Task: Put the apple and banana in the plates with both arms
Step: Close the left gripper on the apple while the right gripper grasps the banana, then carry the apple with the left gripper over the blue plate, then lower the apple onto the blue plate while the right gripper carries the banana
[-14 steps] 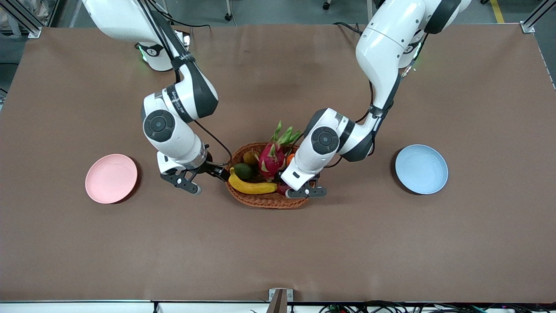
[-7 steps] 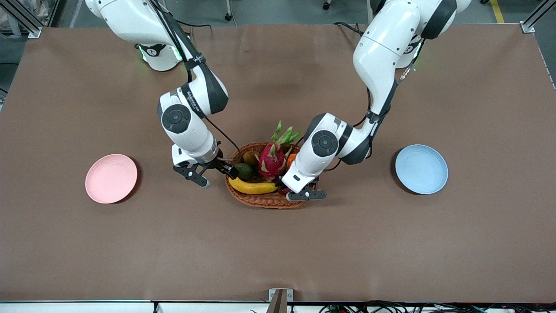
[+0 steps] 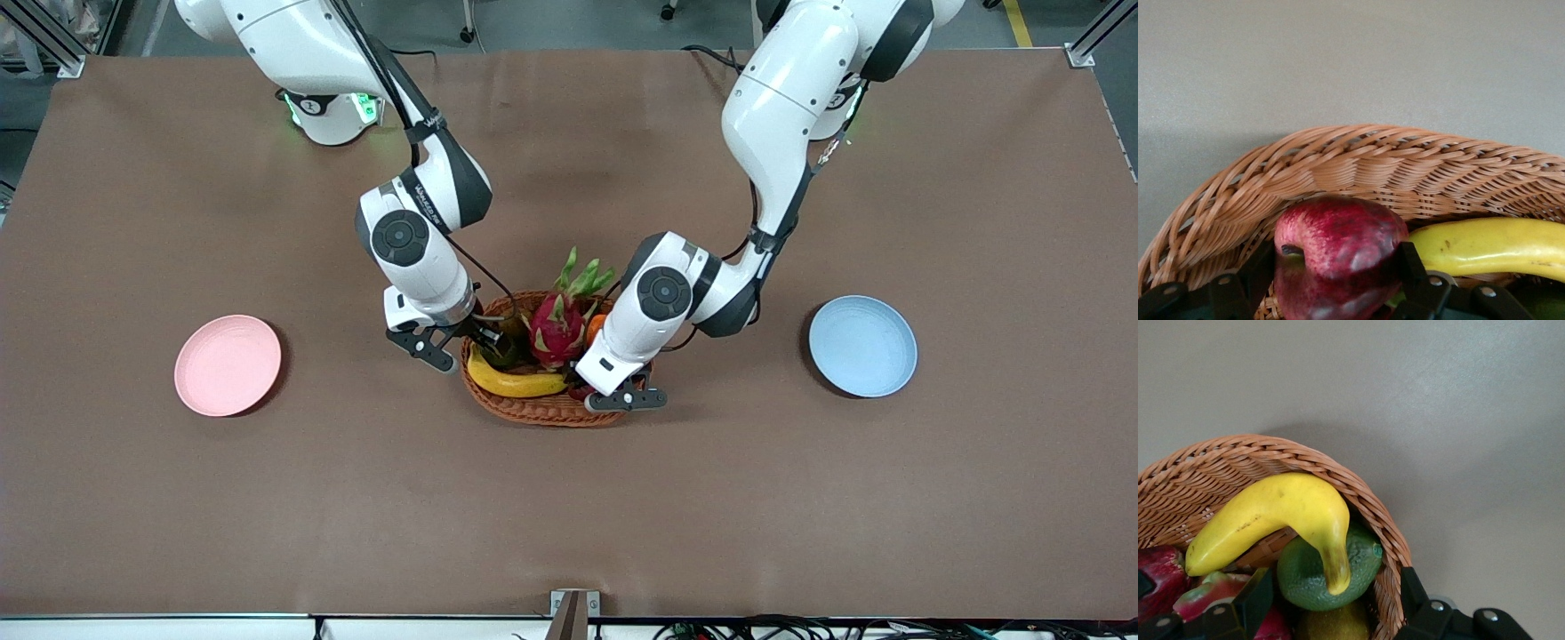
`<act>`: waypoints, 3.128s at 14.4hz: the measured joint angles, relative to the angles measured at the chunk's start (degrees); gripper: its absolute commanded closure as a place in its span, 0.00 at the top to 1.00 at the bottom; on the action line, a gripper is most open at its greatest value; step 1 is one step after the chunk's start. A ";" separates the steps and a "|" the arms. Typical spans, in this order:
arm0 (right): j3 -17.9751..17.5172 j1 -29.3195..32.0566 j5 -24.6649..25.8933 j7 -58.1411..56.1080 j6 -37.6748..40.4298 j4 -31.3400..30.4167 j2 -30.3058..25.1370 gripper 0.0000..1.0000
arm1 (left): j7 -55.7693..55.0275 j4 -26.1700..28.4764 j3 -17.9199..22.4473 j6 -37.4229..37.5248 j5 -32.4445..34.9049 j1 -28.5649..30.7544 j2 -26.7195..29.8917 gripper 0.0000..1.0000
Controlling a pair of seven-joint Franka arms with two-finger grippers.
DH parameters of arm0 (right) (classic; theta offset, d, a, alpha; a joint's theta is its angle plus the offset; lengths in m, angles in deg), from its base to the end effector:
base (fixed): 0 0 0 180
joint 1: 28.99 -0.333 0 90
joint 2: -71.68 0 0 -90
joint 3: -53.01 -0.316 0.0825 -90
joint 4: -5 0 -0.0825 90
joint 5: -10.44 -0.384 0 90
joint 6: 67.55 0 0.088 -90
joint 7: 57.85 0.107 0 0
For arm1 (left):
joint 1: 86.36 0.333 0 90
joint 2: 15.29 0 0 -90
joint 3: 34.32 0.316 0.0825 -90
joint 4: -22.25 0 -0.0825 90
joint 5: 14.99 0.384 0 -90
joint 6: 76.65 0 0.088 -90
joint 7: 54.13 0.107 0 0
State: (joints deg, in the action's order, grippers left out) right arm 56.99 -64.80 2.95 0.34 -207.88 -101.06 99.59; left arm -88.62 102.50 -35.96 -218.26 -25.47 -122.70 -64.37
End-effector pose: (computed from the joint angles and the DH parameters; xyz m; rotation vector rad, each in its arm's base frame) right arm 0.5538 0.3476 0.2705 -2.9088 0.8146 -0.0600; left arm 0.5951 -0.4579 0.2124 2.8905 0.1196 0.1221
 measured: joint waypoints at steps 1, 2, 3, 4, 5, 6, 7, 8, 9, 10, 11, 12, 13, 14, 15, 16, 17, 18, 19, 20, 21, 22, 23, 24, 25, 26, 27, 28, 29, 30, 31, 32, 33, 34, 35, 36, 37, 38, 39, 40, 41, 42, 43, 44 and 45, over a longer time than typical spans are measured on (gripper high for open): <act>0.25 0.02 0.01 0.00 -0.18 0.01 0.00 0.76 | 0.02 -0.13 0.01 -0.04 0.01 0.00 0.01 0.41; 0.45 0.08 0.03 -0.01 -0.44 0.01 0.00 0.74 | 0.02 -0.37 0.03 -0.06 0.02 0.00 0.05 0.42; 0.60 0.13 0.10 -0.02 -0.83 0.01 0.01 0.71 | 0.02 -0.62 0.02 -0.05 0.01 0.00 0.21 0.42; 0.71 0.16 0.35 -0.04 -1.21 0.01 0.02 0.67 | 0.02 -0.78 0.02 0.35 0.01 0.00 0.67 0.42; 0.78 0.16 0.87 -0.04 -1.48 0.01 0.05 0.62 | 0.02 -0.84 0.02 1.89 0.01 0.00 1.53 0.42; 0.81 0.16 1.46 -0.04 -1.62 0.01 0.11 0.57 | 0.02 -0.96 0.05 4.29 0.01 0.06 2.80 0.41; 0.82 0.17 2.14 -0.04 -1.69 0.00 0.16 0.53 | 0.02 -1.10 0.09 7.15 0.01 0.21 4.44 0.41; 0.82 0.16 2.42 -0.04 -1.74 0.00 0.22 0.52 | 0.02 -1.17 0.23 10.26 0.01 0.41 6.37 0.41; 0.82 0.16 2.64 -0.04 -1.77 0.00 0.32 0.52 | 0.02 -1.21 0.48 13.58 0.02 0.69 8.47 0.41; 0.82 0.16 2.83 -0.04 -1.95 0.01 0.49 0.51 | 0.02 -1.19 0.70 17.20 0.02 1.29 10.69 0.41; 0.81 0.15 2.91 -0.04 -2.40 0.01 0.73 0.47 | 0.21 -0.99 0.84 20.55 0.07 2.29 12.88 0.41; 0.81 0.15 2.95 -0.04 -2.86 0.01 0.98 0.44 | 1.53 -0.28 0.95 23.06 0.30 3.79 15.15 0.41; 0.81 0.15 2.96 -0.05 -3.07 0.01 1.16 0.42 | 3.97 1.27 1.05 24.54 0.94 5.63 17.58 0.41; 0.80 0.14 2.97 -0.05 -3.22 0.02 1.22 0.39 | 7.09 3.84 1.11 25.22 2.17 7.83 20.25 0.41; 0.77 0.13 2.97 -0.05 -3.28 0.06 1.22 0.33 | 10.58 6.98 1.16 25.45 3.27 10.34 23.00 0.41; 0.78 0.13 2.98 -0.06 -3.28 0.10 1.22 0.24 | 14.74 10.37 1.21 25.56 3.81 13.14 25.71 0.41; 0.76 0.12 2.98 -0.07 -3.35 0.16 1.22 0.13 | 19.15 13.71 1.27 25.58 4.02 16.07 28.21 0.41; 0.75 0.12 2.98 -0.07 -3.36 0.23 1.22 0.04 | 23.43 17.02 1.32 25.57 4.41 19.13 30.48 0.41; 0.75 0.12 2.98 -0.07 -3.37 0.29 1.22 0.01 | 26.86 19.89 1.34 25.54 5.25 21.90 32.22 0.41; 0.71 0.11 2.98 -0.07 -3.47 0.41 1.21 0.00 | 29.43 22.29 1.34 25.39 6.53 24.33 33.40 0.41; 0.71 0.12 2.98 -0.06 -3.51 0.57 1.20 0.00 | 31.40 24.29 1.32 24.99 7.89 26.45 34.06 0.41; 0.73 0.14 2.98 -0.06 -3.51 0.58 1.21 0.00 | 32.99 25.87 1.31 24.11 9.00 28.19 34.20 0.41; 0.74 0.20 2.98 -0.06 -3.51 0.60 1.21 0.00 | 34.31 27.28 1.31 22.83 9.92 29.54 34.12 0.41; 0.76 0.33 2.98 -0.06 -3.47 0.65 1.21 0.00 | 35.37 28.77 1.26 21.02 10.91 30.66 33.95 0.41; 0.80 0.56 2.98 -0.06 -3.39 0.81 1.22 0.00 | 36.04 30.30 1.26 18.88 11.76 31.61 33.65 0.41; 0.85 0.98 2.95 -0.06 -3.02 1.24 1.22 0.00 | 36.85 31.82 1.25 16.61 12.10 32.31 33.18 0.41; 0.86 1.49 2.93 -0.06 -1.99 1.98 1.21 0.00 | 37.31 33.11 1.25 14.57 12.24 32.79 32.53 0.41; 0.87 1.99 2.92 -0.06 -0.15 3.17 1.20 0.00 | 37.51 34.13 1.23 12.84 12.34 33.25 31.61 0.41; 0.87 2.38 2.66 -0.06 2.24 4.69 1.16 0.00 | 37.60 34.70 1.24 11.76 12.38 33.74 30.58 0.41; 0.88 2.63 1.70 -0.04 4.47 6.28 1.09 0.00 | 37.73 34.94 1.24 10.96 12.40 34.21 29.54 0.41; 0.87 2.75 0.17 -0.04 6.26 7.70 0.97 0.00 | 37.81 34.98 1.23 10.46 12.65 34.62 28.61 0.41; 0.88 2.84 -1.45 -0.04 7.34 8.76 0.79 0.00 | 37.81 34.99 1.22 9.98 13.61 35.16 27.86 0.41; 0.90 3.06 -2.88 -0.04 8.19 9.57 0.53 0.00 | 37.81 34.98 1.22 9.36 14.73 35.94 27.25 0.41; 0.93 3.58 -3.73 -0.04 9.13 10.10 0.09 0.00 | 37.81 34.98 1.20 8.88 15.48 36.77 26.73 0.41; 0.95 4.53 -3.93 -0.51 10.69 10.54 -0.52 0.00 | 37.83 34.98 1.20 8.70 15.84 37.51 26.23 0.41; 1.00 5.72 -3.97 -2.05 12.96 11.04 -1.10 0.00 | 37.86 34.98 1.17 8.54 15.93 38.00 25.78 0.41; 1.08 7.29 -4.04 -4.96 15.70 11.55 -1.81 0.00 | 37.88 34.98 1.17 8.39 15.94 38.26 25.35 0.41; 1.19 9.29 -4.11 -8.91 18.31 11.93 -2.56 0.00 | 37.88 34.98 1.16 8.32 15.94 38.30 24.97 0.41; 1.31 11.67 -4.19 -13.80 20.89 12.11 -3.40 0.00 | 37.88 34.98 1.05 8.24 15.94 38.29 24.58 0.41; 1.43 14.26 -4.27 -18.92 23.47 12.15 -4.24 0.00 | 37.88 34.98 0.92 8.13 15.94 38.27 24.25 0.42; 1.56 16.99 -4.32 -24.39 25.86 12.16 -5.06 0.00 | 37.88 34.98 0.81 8.04 15.94 38.27 23.98 0.44; 1.68 19.82 -4.35 -29.98 27.86 12.15 -5.75 0.00 | 37.88 34.98 0.74 8.00 15.94 38.25 23.78 0.45; 1.78 22.57 -4.34 -35.56 29.46 11.99 -6.36 0.00 | 37.88 34.98 0.69 7.99 15.94 38.25 23.65 0.47; 1.88 25.26 -4.30 -41.07 30.35 11.55 -6.82 0.00 | 37.88 34.98 0.68 7.98 15.94 38.25 23.58 0.57; 1.97 27.96 -4.24 -46.37 30.73 10.84 -7.11 0.00 | 37.85 34.97 0.66 7.97 15.94 38.25 23.57 0.80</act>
State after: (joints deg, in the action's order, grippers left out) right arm 58.97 -36.84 -1.29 -46.04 -177.16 -90.22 92.48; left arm -50.76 137.47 -35.30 -210.29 -9.52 -84.46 -40.81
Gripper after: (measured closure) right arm 0.855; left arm 0.198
